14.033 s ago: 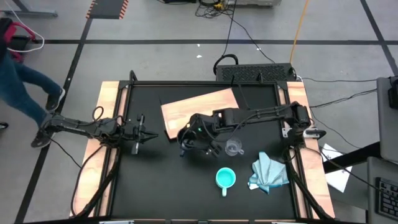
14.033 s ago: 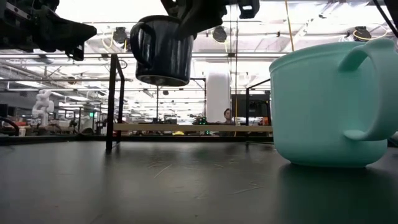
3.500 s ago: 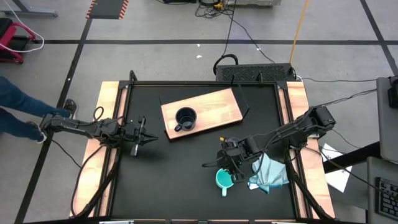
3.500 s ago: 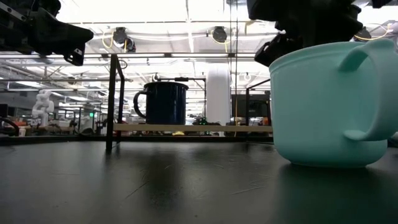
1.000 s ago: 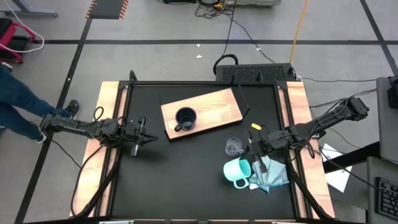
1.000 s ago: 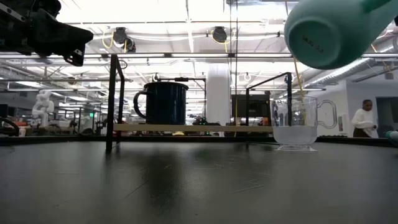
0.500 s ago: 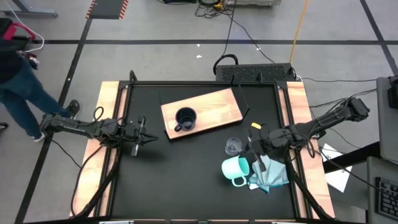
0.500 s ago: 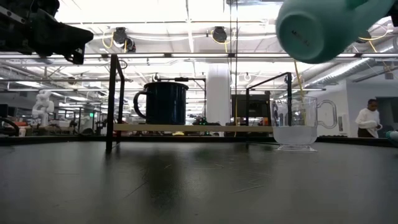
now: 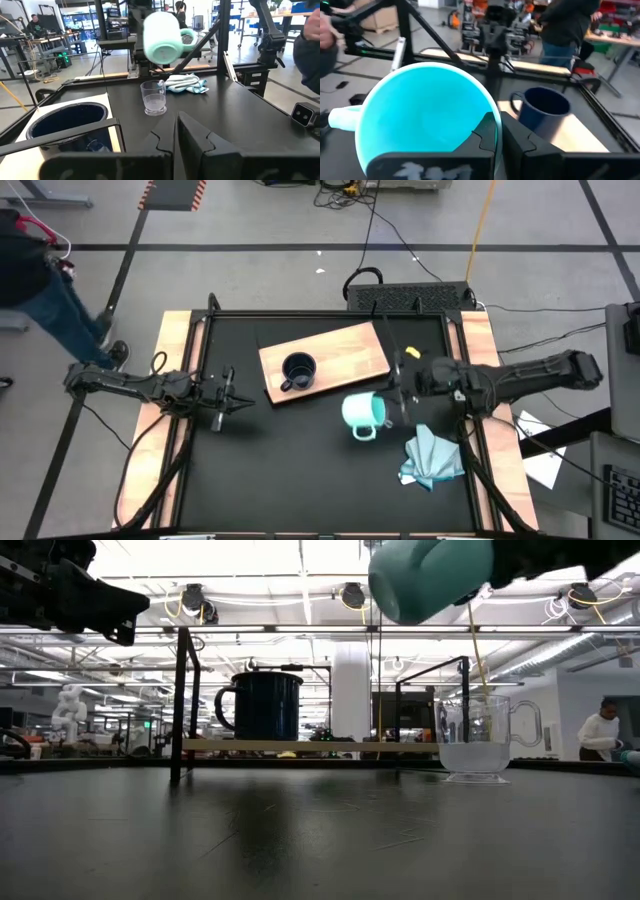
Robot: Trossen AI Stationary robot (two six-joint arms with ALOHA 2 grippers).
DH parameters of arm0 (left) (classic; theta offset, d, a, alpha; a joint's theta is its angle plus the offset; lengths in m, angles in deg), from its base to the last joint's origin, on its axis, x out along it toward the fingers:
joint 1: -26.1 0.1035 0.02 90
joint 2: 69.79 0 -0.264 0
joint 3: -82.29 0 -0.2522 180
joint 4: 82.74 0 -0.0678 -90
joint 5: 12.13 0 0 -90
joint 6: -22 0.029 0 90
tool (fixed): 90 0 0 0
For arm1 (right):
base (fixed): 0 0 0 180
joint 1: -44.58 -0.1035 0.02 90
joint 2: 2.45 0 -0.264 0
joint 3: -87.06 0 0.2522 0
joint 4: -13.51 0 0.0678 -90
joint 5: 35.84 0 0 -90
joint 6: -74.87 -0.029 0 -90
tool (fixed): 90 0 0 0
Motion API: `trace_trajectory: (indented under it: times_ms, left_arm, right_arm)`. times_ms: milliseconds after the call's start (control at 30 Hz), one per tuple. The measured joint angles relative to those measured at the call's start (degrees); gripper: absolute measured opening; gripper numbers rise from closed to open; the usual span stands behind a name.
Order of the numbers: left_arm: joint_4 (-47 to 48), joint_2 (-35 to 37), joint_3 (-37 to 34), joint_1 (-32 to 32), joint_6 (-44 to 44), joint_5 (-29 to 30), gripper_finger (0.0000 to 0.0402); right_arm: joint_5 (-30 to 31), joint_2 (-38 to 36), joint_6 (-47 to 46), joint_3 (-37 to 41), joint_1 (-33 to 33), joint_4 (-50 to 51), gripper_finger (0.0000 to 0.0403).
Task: Stack small to large cups/mugs on shelf
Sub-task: Put the light blue cup on the shelf
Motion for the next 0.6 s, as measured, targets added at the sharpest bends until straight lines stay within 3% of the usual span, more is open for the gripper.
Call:
trace_trajectory:
  times_ms: [333, 600]
  left_arm:
    - [0.10, 0.00, 0.00, 0.00, 1.72, 0.00, 0.0024]
    - [0.84, 0.00, -0.02, -0.01, 2.99, 0.00, 0.0024]
  right_arm:
    - [-11.81, 3.47, -1.90, -12.53, 15.61, 12.27, 0.0000]
    - [-16.03, 12.61, -2.04, -24.50, 23.91, 21.79, 0.0000]
